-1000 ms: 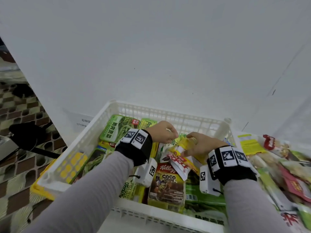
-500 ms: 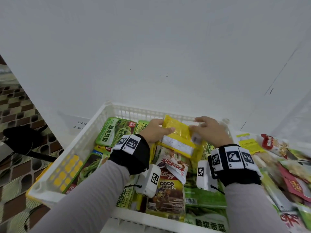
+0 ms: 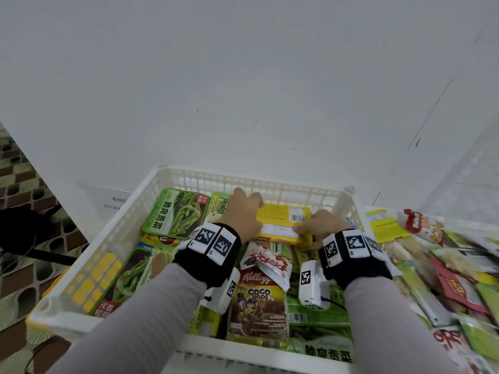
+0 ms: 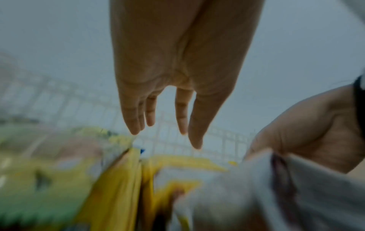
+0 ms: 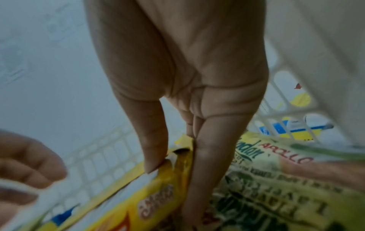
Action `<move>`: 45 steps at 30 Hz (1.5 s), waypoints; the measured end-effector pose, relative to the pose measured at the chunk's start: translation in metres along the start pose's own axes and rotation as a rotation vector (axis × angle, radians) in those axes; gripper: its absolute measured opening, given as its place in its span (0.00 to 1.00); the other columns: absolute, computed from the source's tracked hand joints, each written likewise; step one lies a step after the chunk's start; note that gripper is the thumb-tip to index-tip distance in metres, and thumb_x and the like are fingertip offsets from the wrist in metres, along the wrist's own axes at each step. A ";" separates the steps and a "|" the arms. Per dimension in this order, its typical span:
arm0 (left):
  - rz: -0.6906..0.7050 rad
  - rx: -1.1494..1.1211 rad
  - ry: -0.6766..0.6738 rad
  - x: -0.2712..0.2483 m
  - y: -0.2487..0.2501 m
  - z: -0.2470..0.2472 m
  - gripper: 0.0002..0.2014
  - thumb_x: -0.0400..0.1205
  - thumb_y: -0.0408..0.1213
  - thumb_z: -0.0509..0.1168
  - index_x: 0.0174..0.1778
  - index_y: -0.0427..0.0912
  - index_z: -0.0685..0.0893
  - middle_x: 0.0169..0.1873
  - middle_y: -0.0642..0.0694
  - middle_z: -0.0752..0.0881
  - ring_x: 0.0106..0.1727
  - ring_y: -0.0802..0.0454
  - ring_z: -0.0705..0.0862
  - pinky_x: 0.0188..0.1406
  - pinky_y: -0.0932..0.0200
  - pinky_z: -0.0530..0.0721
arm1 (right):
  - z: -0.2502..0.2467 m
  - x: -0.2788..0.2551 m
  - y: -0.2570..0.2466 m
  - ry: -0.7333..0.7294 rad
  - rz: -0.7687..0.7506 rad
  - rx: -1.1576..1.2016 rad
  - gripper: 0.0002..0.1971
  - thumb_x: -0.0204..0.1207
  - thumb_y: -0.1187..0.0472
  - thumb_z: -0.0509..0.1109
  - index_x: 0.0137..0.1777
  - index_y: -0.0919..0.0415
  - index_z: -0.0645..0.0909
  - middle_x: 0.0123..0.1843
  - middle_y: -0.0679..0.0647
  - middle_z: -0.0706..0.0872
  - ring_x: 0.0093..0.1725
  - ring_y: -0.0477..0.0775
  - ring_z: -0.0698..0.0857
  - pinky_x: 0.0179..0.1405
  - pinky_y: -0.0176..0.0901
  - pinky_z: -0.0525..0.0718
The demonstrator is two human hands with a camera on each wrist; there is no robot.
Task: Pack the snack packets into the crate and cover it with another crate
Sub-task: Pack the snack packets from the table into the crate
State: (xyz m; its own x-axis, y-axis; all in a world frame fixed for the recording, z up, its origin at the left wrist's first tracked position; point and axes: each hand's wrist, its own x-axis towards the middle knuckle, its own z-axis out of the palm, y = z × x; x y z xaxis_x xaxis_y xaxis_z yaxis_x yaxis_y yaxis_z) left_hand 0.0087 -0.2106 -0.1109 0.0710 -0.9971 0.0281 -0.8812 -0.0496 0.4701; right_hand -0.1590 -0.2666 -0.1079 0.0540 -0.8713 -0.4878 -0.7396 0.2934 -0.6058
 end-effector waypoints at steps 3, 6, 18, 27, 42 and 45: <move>0.107 0.066 -0.091 -0.008 0.003 -0.009 0.09 0.77 0.39 0.71 0.50 0.41 0.81 0.47 0.49 0.73 0.52 0.51 0.74 0.49 0.62 0.71 | 0.006 -0.003 0.001 0.051 -0.037 -0.113 0.14 0.73 0.59 0.75 0.46 0.69 0.77 0.42 0.59 0.81 0.39 0.53 0.81 0.34 0.40 0.81; 0.006 0.122 -0.337 -0.012 0.005 -0.011 0.14 0.77 0.44 0.71 0.48 0.35 0.82 0.48 0.45 0.83 0.48 0.49 0.82 0.44 0.59 0.77 | 0.014 -0.003 0.001 0.072 -0.056 -0.127 0.17 0.71 0.55 0.77 0.40 0.65 0.73 0.38 0.59 0.78 0.39 0.57 0.81 0.35 0.42 0.78; -0.164 -0.252 -0.513 -0.012 0.006 -0.021 0.14 0.76 0.40 0.72 0.50 0.45 0.73 0.40 0.45 0.83 0.33 0.51 0.83 0.26 0.62 0.82 | 0.000 -0.005 -0.004 0.090 -0.118 -0.317 0.22 0.74 0.51 0.73 0.56 0.67 0.73 0.48 0.61 0.83 0.53 0.61 0.85 0.43 0.46 0.81; -0.005 -0.854 0.025 -0.006 0.005 -0.029 0.08 0.81 0.24 0.64 0.41 0.40 0.75 0.24 0.41 0.70 0.21 0.51 0.68 0.19 0.66 0.68 | -0.013 -0.029 -0.013 -0.412 -0.199 0.713 0.17 0.77 0.52 0.68 0.58 0.65 0.80 0.47 0.61 0.89 0.46 0.57 0.90 0.41 0.51 0.91; 0.164 -0.021 -0.152 -0.001 0.011 0.001 0.29 0.81 0.29 0.63 0.79 0.45 0.65 0.79 0.44 0.62 0.78 0.46 0.65 0.76 0.54 0.65 | -0.022 -0.009 -0.001 0.325 -0.167 -0.065 0.12 0.79 0.71 0.60 0.59 0.74 0.78 0.63 0.70 0.81 0.57 0.65 0.81 0.57 0.50 0.79; 0.201 0.130 -0.373 0.000 0.006 0.009 0.32 0.84 0.39 0.61 0.82 0.46 0.54 0.83 0.44 0.50 0.83 0.49 0.50 0.79 0.54 0.54 | -0.017 -0.011 0.001 0.378 -0.090 -0.220 0.07 0.79 0.70 0.58 0.52 0.72 0.76 0.53 0.64 0.81 0.54 0.59 0.79 0.54 0.47 0.78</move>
State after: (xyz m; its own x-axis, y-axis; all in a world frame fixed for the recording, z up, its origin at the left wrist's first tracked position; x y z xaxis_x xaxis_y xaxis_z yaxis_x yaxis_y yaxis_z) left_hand -0.0009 -0.2114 -0.1158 -0.2597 -0.9394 -0.2237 -0.9136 0.1640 0.3720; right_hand -0.1714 -0.2631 -0.0927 -0.0941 -0.9842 -0.1503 -0.8707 0.1546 -0.4668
